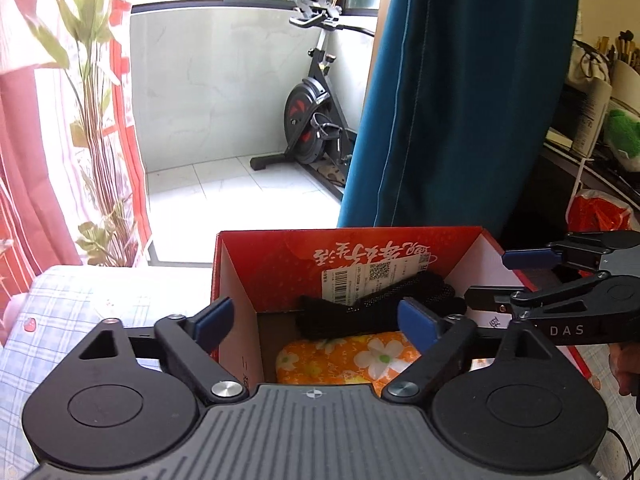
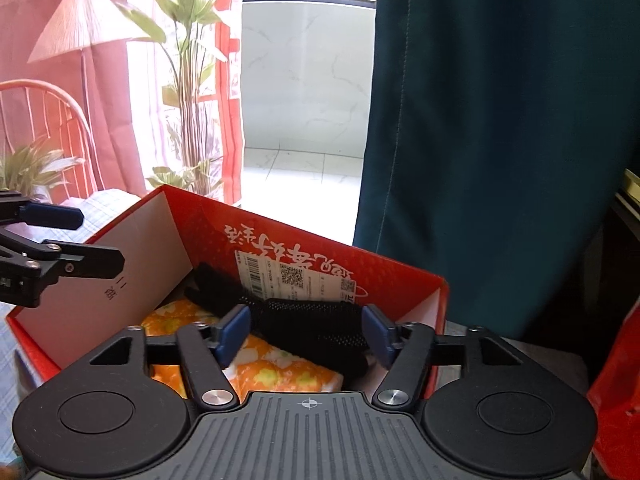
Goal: Organize soft objects
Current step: 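Open both grippers to release the black gloves into the box, then withdraw both grippers and reach toward the clear bag of orange snack cakes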
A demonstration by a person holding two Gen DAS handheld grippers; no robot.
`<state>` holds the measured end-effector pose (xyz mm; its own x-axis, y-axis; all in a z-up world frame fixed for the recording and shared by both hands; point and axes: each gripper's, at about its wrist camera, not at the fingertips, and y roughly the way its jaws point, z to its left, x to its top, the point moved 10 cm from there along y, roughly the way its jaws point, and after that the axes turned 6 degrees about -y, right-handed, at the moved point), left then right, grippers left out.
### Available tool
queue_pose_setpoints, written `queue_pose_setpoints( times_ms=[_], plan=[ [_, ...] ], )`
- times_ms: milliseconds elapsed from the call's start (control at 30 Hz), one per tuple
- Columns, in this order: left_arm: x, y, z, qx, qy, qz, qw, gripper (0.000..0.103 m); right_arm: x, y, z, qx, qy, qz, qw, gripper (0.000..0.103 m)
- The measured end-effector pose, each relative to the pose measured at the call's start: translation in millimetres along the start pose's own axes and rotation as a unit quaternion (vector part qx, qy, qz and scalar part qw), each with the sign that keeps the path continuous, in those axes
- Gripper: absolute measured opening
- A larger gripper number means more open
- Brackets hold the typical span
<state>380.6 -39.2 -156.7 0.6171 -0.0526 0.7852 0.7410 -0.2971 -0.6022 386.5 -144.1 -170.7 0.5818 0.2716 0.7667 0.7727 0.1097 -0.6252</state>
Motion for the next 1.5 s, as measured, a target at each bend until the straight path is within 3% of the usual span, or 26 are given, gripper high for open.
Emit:
queue_pose_setpoints(
  times_ms=[167, 333, 1000, 1300, 1500],
  plan=[
    [-7, -23, -6, 0.005, 0.001, -0.013, 0.9999, 0.103, -8, -27, 2, 0.005, 0.022, -0.014, 1.0, 0.089],
    [-23, -41, -10, 0.011, -0.001, -0.017, 0.9998, 0.103, -22, -54, 9, 0.016, 0.041, -0.025, 0.999, 0.102],
    [-89, -127, -28, 0.021, 0.016, -0.045, 0.9986, 0.103, -90, -138, 48, 0.047, 0.087, -0.064, 0.993, 0.102],
    [-133, -150, -28, 0.019, 0.021, -0.031, 0.9991, 0.103, -137, -159, 71, 0.062, 0.097, -0.068, 0.991, 0.102],
    [-165, -153, -15, 0.019, 0.0, -0.003, 0.9998, 0.103, -172, -161, 86, 0.067, 0.101, -0.058, 0.991, 0.1]
  ],
)
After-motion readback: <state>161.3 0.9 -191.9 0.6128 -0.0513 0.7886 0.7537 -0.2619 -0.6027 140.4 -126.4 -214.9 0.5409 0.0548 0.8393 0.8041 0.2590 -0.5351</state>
